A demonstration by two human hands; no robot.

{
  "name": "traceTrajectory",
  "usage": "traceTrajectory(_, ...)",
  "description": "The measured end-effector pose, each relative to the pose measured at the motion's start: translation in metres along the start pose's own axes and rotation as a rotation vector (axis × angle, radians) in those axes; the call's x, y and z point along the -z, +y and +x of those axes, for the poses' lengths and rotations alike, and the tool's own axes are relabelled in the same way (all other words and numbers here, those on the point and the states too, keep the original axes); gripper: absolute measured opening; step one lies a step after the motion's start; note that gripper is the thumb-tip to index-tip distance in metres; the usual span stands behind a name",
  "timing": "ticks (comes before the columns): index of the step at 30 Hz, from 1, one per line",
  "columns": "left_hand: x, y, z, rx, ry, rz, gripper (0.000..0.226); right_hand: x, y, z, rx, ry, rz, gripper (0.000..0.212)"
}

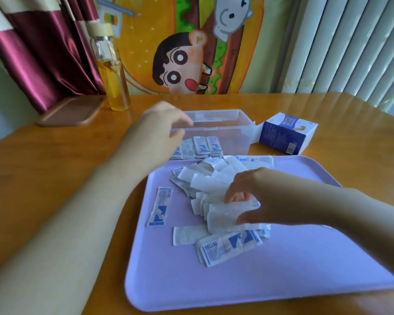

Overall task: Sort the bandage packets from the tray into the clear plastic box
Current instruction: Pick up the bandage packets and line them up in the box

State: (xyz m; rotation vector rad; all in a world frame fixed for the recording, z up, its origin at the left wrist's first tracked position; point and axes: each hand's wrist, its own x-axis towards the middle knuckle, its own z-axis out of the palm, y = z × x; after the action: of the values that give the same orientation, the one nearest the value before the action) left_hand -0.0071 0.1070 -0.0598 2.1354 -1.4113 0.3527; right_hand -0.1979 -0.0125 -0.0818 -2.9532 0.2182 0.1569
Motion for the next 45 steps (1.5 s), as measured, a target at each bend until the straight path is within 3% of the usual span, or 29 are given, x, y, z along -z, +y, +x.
traceTrajectory(4,-0.005,0.025,-0.041,-0.069,-0.406,-0.047,0.014,-0.01,0.001,-0.006,-0.025,0.055,-0.057,0.056)
traceTrajectory(7,-0.014,0.032,-0.057,-0.058,-0.526,-0.012,0.023,-0.013,0.001,-0.003,-0.071,0.03,-0.005,0.055)
traceTrajectory(15,-0.02,0.043,-0.07,0.0,-0.585,-0.047,0.06,-0.013,0.01,-0.01,-0.171,0.052,0.093,0.02)
traceTrajectory(17,-0.021,0.045,-0.074,0.049,-0.588,-0.061,0.07,-0.01,0.016,-0.016,-0.236,0.099,0.121,0.028)
traceTrajectory(20,-0.021,0.047,-0.079,0.075,-0.639,-0.046,0.063,-0.006,0.03,-0.023,-0.345,0.219,0.03,0.031)
traceTrajectory(22,-0.022,0.049,-0.082,0.075,-0.682,-0.022,0.058,-0.006,0.038,-0.026,-0.42,0.254,0.161,0.017)
traceTrajectory(26,-0.023,0.052,-0.08,0.094,-0.724,-0.01,0.052,-0.016,0.053,-0.025,-0.509,0.325,0.321,0.046)
traceTrajectory(30,-0.026,0.052,-0.075,0.132,-0.759,-0.009,0.041,-0.022,0.061,-0.021,-0.567,0.368,0.402,0.049)
traceTrajectory(34,-0.029,0.05,-0.074,0.164,-0.775,-0.031,0.031,-0.016,0.069,-0.03,-0.528,0.4,0.248,0.041)
traceTrajectory(37,-0.031,0.048,-0.073,0.156,-0.787,-0.054,0.022,-0.002,0.069,-0.044,-0.491,0.186,0.118,0.03)
traceTrajectory(41,-0.03,0.046,-0.07,0.145,-0.845,-0.054,0.018,0.001,0.064,-0.051,-0.512,-0.1,-0.01,0.046)
traceTrajectory(45,-0.021,0.042,-0.066,0.085,-0.892,0.012,0.012,0.003,0.071,-0.052,-0.528,-0.22,0.124,0.038)
